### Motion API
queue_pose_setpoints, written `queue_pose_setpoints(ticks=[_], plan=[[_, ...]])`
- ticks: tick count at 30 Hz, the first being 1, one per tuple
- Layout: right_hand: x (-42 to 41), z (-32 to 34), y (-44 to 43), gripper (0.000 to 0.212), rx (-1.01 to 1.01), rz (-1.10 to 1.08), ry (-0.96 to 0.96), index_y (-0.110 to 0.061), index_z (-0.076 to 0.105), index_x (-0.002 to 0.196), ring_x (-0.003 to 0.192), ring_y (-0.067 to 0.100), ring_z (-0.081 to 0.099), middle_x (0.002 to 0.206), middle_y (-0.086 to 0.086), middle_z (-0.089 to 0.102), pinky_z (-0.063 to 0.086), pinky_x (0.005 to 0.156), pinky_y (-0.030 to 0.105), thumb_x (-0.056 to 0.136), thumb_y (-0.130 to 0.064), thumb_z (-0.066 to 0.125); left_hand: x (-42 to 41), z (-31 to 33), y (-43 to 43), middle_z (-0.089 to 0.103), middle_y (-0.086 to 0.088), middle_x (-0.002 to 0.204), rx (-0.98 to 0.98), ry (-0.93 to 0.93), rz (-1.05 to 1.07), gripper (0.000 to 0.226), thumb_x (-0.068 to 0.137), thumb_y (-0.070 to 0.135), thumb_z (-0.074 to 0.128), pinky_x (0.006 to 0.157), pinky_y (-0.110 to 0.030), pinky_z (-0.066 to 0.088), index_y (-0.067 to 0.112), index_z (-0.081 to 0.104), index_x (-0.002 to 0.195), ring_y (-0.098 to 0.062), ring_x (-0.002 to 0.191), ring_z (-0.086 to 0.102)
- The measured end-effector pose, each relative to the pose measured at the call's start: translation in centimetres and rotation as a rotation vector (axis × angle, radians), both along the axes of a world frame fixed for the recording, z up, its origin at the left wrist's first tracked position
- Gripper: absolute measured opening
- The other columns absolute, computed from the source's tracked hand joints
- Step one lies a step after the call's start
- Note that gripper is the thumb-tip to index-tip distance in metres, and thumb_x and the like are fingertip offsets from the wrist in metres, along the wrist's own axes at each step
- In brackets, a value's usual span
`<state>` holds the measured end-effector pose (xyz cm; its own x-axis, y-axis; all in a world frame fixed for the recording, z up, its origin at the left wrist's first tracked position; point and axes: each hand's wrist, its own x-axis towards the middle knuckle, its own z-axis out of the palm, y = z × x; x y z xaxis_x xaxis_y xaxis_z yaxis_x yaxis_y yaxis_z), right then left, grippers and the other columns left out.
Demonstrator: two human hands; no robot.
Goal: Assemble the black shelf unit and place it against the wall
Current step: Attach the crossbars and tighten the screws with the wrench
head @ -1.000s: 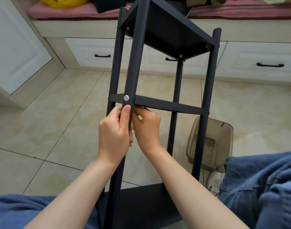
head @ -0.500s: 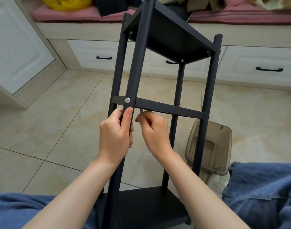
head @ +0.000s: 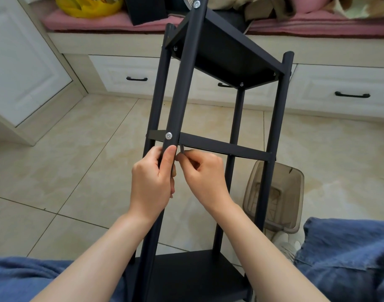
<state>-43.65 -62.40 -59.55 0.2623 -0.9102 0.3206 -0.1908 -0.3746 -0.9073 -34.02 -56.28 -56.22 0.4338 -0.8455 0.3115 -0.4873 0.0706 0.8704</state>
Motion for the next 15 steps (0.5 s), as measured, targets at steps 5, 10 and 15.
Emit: queue_pose_setpoints(ticks=[5,10,15], plan=[[0.2,-0.2,-0.1,0.033,-0.002,0.003,-0.009,-0.001,0.068,0.066,0.052,0.019,0.055,0.055,0.008,0.061,0.044,0.056,0.034,0.096,-0.014,0.061,0.1,-0.1,0.0,0.053,-0.004,0.052,-0.010,-0.007,0.001,0.037,0.104,0.035,0.045,0.040,-0.021,0.039,0.015,0.053,0.073,-0.015,0.034,0.051],[1.1,-0.7,-0.2,0.031,-0.007,-0.001,-0.032,-0.004,0.071,0.070,0.055,0.013,0.058,0.061,0.002,0.066,0.048,0.059,0.033,0.097,-0.014,0.060,0.2,-0.2,0.1,0.053,-0.003,0.051,-0.011,0.006,-0.002,0.042,0.104,0.034,0.045,0.041,-0.023,0.040,0.006,0.054,0.074,-0.016,0.034,0.050],[2.8,-2.1,-0.1,0.030,0.005,-0.088,-0.107,-0.005,0.068,0.068,0.059,0.015,0.053,0.059,0.001,0.062,0.044,0.059,0.029,0.096,-0.014,0.062,0.3,-0.2,0.0,0.052,-0.005,0.051,-0.020,0.008,-0.011,0.042,0.102,0.038,0.044,0.041,-0.023,0.040,0.008,0.053,0.074,-0.019,0.035,0.051]])
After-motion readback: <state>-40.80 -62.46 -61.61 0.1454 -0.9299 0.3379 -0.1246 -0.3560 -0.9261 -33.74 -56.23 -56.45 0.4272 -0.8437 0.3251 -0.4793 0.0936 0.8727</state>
